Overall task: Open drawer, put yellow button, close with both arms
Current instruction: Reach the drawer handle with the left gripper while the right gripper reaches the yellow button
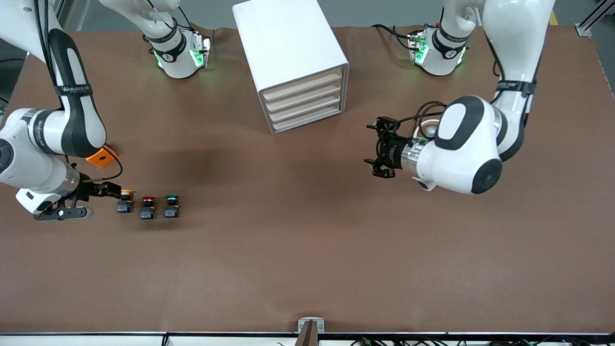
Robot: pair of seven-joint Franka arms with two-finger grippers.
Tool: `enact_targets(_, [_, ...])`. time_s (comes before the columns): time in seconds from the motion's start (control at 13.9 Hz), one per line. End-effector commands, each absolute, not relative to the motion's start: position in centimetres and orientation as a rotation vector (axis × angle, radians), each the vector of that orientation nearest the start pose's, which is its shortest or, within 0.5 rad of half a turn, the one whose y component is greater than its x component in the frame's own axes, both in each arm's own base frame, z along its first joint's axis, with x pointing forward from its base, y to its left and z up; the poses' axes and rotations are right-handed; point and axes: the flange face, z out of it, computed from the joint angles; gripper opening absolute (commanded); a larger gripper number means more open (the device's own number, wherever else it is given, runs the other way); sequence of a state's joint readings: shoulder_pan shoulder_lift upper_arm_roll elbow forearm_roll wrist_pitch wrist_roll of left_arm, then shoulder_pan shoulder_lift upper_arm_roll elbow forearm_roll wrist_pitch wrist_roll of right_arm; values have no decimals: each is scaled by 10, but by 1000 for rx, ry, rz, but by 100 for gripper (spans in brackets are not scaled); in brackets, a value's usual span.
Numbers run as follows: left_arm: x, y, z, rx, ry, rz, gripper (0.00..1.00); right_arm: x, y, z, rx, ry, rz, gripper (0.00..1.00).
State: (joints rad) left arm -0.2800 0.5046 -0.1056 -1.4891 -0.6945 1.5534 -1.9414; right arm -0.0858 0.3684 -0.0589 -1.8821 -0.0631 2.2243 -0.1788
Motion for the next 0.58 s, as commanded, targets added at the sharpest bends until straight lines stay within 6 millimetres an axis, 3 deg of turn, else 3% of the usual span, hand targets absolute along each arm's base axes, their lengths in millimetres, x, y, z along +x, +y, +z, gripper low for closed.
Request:
enact_targets(0.0, [578, -327, 357, 1865, 2204, -1516, 100, 624, -102, 279, -3212, -129, 56, 100])
enact_targets(0.29, [540, -381, 318, 1853, 2427, -1637, 100, 628, -110, 233, -3211, -120, 44, 100])
enact_targets(0.5, [511, -415, 298, 1865, 2563, -1674, 100, 628, -108, 214, -3209, -129, 58, 100])
